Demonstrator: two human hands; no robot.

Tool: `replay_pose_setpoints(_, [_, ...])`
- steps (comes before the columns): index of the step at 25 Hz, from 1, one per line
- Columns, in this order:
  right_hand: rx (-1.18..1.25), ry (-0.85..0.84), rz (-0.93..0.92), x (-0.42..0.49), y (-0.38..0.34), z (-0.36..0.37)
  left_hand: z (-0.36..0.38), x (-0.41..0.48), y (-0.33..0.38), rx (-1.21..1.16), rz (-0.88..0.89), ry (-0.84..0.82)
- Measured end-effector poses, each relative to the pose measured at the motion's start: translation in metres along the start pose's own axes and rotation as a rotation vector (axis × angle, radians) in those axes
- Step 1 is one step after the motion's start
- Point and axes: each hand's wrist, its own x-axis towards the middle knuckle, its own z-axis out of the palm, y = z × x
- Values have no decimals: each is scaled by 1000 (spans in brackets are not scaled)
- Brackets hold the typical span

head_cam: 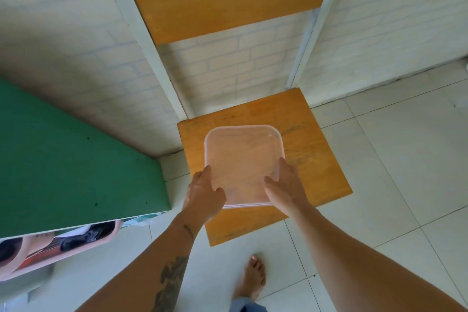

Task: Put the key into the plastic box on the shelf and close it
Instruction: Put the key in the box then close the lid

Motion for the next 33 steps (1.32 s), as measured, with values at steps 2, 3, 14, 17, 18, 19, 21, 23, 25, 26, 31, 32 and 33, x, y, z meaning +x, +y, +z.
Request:
replay_pose_setpoints(2, [-11,36,-27,-14,-14,-5,-12,-16,4,-1,27,66])
replay_pose_setpoints(3, [-14,67,-42,-23,-24,-10,-22,-26,8,6,53,131])
replay_pose_setpoints(14, [79,501,-276,-181,-177,-81,-184,-169,60,36,534,799])
replay_pose_setpoints(17, [112,599,-298,-226,-227,-91,-234,-204,63,29,603,882])
replay_pose_setpoints(18, [125,631,-311,-239,-242,-92,-250,-214,62,22,626,901])
replay_pose_setpoints(19, [133,664,-331,-251,-257,-91,-266,-222,59,14,644,916])
replay_pose_setpoints(21, [138,717,-377,-273,-282,-87,-294,-238,51,-1,663,932])
replay_pose_setpoints(23, [137,744,-423,-293,-308,-77,-325,-251,35,-25,682,973])
replay_pose_setpoints(25, [133,752,-472,-307,-330,-66,-349,-258,19,-46,676,1014])
replay_pose_setpoints(26, [128,752,-506,-314,-342,-57,-362,-261,7,-53,664,1031])
replay_pose_setpoints(31, [82,711,-576,-338,-397,-6,-414,-269,-50,-104,560,1067])
replay_pose_setpoints(32, [80,692,-585,-342,-407,5,-423,-268,-62,-119,530,1069])
replay_pose_setpoints(33, [71,672,-600,-344,-414,14,-430,-267,-73,-129,504,1062])
